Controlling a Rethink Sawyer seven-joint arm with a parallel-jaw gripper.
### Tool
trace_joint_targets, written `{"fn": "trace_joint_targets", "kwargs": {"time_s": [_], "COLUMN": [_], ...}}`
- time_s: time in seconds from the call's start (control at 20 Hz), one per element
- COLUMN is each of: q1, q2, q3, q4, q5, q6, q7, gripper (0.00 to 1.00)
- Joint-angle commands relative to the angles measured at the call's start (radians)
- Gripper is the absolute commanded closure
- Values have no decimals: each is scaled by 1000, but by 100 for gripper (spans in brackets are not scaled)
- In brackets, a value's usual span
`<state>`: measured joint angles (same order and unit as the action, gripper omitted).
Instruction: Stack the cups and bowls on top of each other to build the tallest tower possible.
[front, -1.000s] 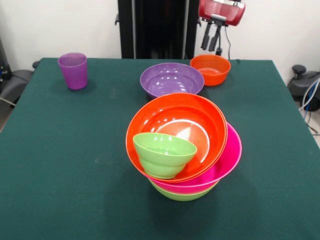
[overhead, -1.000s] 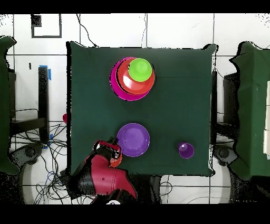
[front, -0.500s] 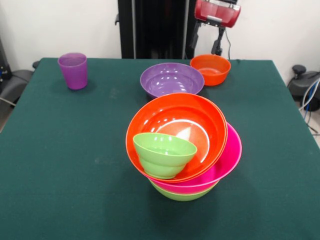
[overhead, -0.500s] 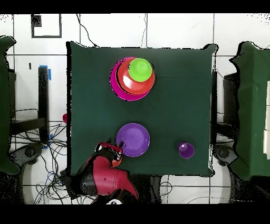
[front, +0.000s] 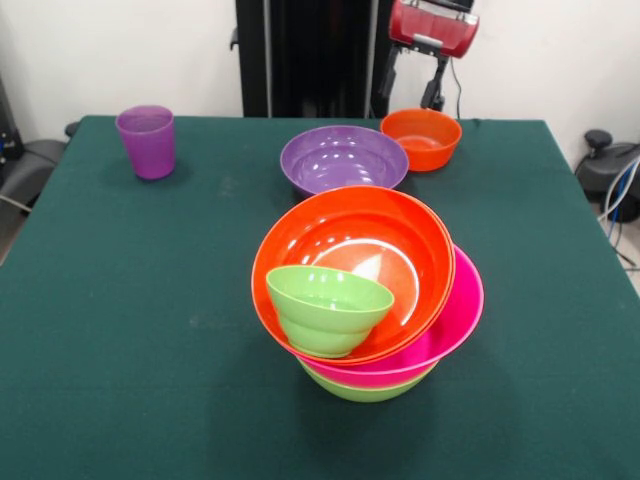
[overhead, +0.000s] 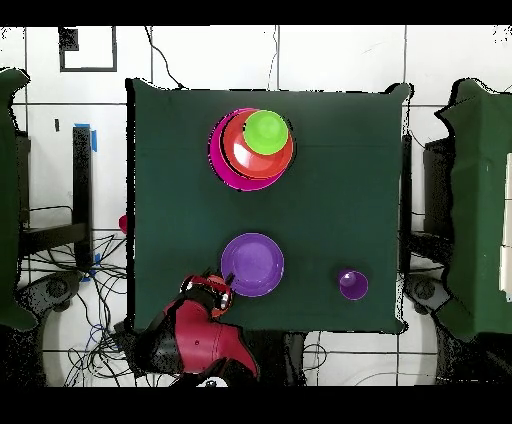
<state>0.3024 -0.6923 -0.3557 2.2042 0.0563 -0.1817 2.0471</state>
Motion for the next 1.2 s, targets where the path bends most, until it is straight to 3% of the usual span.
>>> {"fn": "trace_joint_targets", "kwargs": {"time_s": [0.05, 0.45, 0.75, 1.2], "q1": [4, 26, 30, 33], "q2": [92, 166, 256, 303], "q3": [63, 77, 60, 51], "q4": [54, 38, -25, -47], "q5": [-68, -97, -119, -105], "q6": [-94, -95, -189, -243], "q7": [141, 109, 108, 116], "gripper": [0, 0, 0, 0]}}
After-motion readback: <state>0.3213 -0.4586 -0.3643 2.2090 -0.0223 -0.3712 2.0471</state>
